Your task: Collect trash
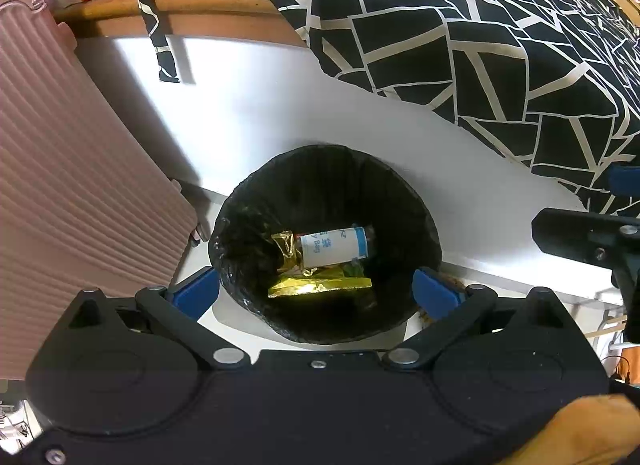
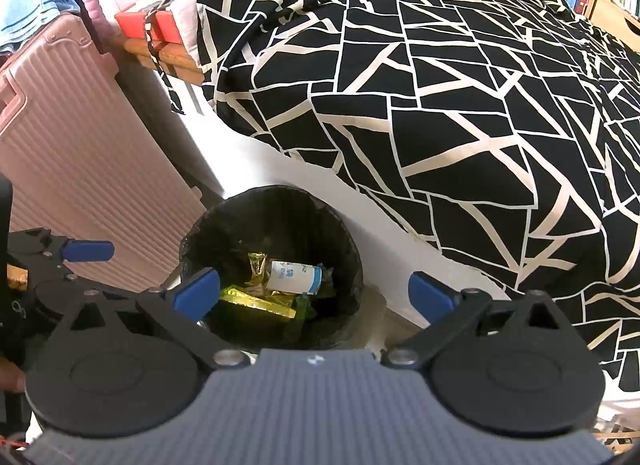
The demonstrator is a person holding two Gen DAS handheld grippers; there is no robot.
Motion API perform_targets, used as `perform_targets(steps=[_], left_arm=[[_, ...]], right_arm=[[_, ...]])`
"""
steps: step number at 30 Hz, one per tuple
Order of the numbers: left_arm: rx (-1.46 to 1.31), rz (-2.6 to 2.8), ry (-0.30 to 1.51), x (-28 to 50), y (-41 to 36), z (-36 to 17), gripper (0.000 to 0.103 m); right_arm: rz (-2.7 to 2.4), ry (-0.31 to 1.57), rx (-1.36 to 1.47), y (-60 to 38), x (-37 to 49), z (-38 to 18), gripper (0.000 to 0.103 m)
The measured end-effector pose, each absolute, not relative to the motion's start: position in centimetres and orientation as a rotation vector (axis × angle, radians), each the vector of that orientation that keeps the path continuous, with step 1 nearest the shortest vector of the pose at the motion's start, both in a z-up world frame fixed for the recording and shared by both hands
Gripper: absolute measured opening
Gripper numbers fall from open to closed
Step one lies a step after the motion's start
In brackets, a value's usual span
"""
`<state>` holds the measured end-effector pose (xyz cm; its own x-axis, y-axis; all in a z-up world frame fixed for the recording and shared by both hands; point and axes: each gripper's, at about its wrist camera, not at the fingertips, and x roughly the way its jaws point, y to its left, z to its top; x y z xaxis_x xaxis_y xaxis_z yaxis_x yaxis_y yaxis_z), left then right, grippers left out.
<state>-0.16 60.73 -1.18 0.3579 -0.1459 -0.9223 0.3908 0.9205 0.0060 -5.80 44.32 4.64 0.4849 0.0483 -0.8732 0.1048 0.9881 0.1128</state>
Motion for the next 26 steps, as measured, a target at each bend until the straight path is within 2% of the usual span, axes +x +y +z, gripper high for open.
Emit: perform_targets(steps=[26], left_arm=[[0.242,-0.334,1.131,-0.2,60.9,-0.9,0.103]], right_arm=[[0.034,1.046,0.07,45.2,-6.2,4.9,0.103]])
